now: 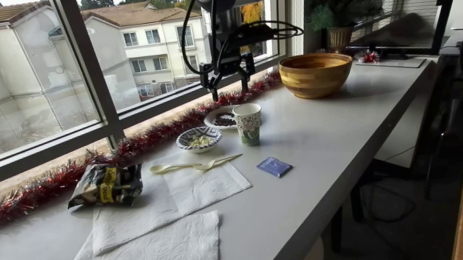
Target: Pour the contents in the cup on to the bowl
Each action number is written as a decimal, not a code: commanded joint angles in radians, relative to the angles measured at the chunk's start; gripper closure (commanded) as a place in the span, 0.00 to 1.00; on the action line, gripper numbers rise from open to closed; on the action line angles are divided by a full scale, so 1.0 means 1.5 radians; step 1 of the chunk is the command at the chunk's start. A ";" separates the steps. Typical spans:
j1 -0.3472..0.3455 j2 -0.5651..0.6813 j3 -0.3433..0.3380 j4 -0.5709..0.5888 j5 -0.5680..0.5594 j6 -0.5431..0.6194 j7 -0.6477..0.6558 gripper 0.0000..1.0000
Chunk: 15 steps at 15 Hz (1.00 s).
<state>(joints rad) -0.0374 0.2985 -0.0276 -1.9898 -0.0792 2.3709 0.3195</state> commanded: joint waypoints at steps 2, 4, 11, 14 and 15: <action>0.021 0.064 -0.027 0.032 -0.010 0.053 0.011 0.00; 0.026 0.082 -0.036 0.036 -0.008 0.068 0.012 0.00; 0.033 0.122 -0.048 0.047 0.003 0.084 0.014 0.16; 0.038 0.135 -0.055 0.049 -0.001 0.096 0.019 0.36; 0.040 0.138 -0.058 0.049 -0.002 0.100 0.021 0.44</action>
<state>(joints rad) 0.0002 0.4747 -0.0908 -1.9414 -0.0786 2.5003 0.3267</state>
